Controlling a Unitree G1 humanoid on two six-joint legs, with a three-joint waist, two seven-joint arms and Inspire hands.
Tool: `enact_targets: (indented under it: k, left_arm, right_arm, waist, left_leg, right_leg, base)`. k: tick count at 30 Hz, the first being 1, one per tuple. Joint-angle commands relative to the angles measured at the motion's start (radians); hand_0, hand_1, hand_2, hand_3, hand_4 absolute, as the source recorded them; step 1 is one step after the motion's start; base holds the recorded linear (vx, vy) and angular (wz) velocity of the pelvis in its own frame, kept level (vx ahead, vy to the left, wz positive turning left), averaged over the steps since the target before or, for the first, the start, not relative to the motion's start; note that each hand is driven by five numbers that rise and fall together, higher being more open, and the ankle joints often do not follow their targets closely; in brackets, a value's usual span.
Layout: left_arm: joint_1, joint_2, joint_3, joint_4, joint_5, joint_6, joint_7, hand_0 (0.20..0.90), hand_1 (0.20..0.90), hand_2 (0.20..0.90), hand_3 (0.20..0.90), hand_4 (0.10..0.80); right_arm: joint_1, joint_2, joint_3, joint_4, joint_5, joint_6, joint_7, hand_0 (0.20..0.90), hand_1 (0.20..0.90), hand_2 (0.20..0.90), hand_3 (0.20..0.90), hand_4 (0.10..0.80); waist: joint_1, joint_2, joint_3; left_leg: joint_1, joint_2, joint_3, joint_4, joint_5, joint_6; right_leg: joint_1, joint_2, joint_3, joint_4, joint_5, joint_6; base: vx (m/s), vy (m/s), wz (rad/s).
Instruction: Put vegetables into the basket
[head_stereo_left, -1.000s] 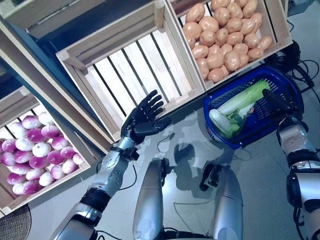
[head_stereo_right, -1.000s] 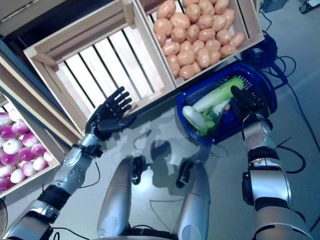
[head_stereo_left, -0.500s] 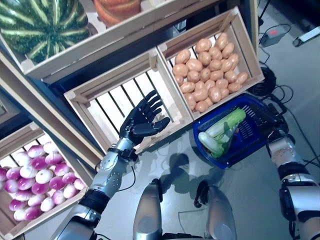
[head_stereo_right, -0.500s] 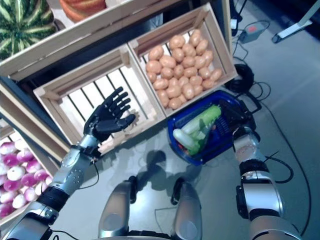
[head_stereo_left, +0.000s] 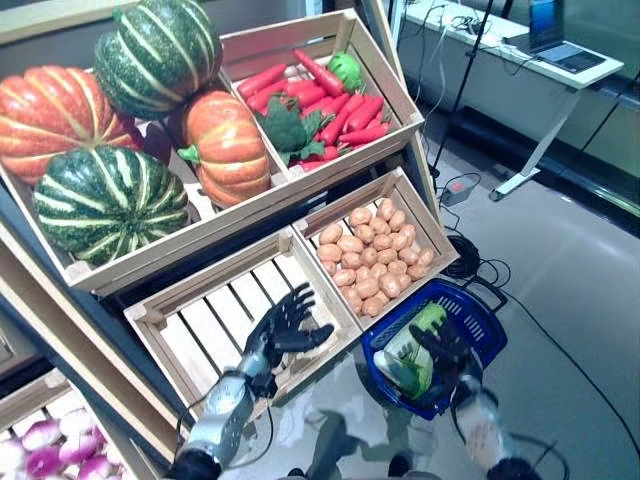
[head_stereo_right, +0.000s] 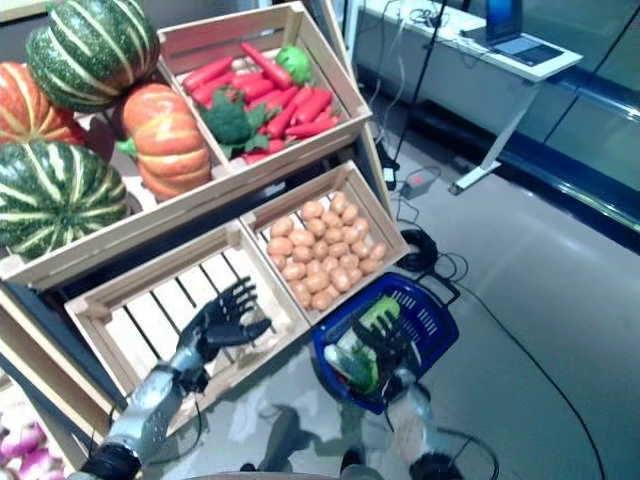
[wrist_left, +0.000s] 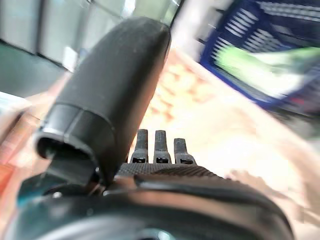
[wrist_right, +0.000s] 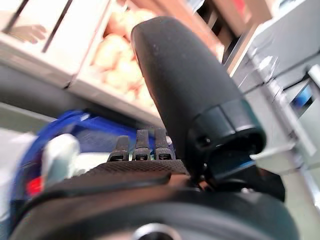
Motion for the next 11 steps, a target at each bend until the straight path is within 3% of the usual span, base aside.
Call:
enact_targets:
  k: [1,6,11]
  left_arm:
    - [-0.043,-0.021,0.040,0.021,0.042,-0.112,0.018,0.900,0.900,0.900,0.900,0.800]
    - [-0.043,-0.105,0.068,0.257,0.040,-0.102,-0.004,0.900,0.900,0.900,0.900,0.800]
    - [-0.061,-0.140,0.014,0.385,0.137,-0.081,0.049,0.900,0.900,0.900,0.900,0.800]
  right_arm:
    - [-0.064,0.007,0.008,-0.028,-0.122,-0.164,-0.016,0.900,0.900,0.900,0.900,0.800]
    - [-0.039,0.056,0.011,0.143,-0.014,-0.215,0.042,0.900,0.900,0.900,0.900,0.800]
    - [-0.060,0.071,0.045,0.255,-0.050,-0.181,0.090,0.900,0.900,0.900,0.900,0.800]
  waist:
    - [-0.014,0.001,-0.040]
    - [-0.026,0.006,-0.045]
    - [-0.025,0.014,-0.045]
  left_leg:
    - [-0.075,-0.001,-0.010,-0.017,0.087,0.003]
    - [-0.057,-0.009,-0.004,-0.017,0.071,0.009]
    - [-0.048,-0.011,-0.010,-0.017,0.070,0.007]
  right_leg:
    - [0.007,-0.025,0.011,-0.013,0.070,-0.027]
    - [0.022,-0.028,0.009,-0.013,0.059,-0.025]
    - [0.037,-0.031,0.001,-0.013,0.050,-0.027]
  base:
    - [0.024,0.039,0.02]
    - [0.032,0.029,0.01]
    - [0.021,0.010,0.03]
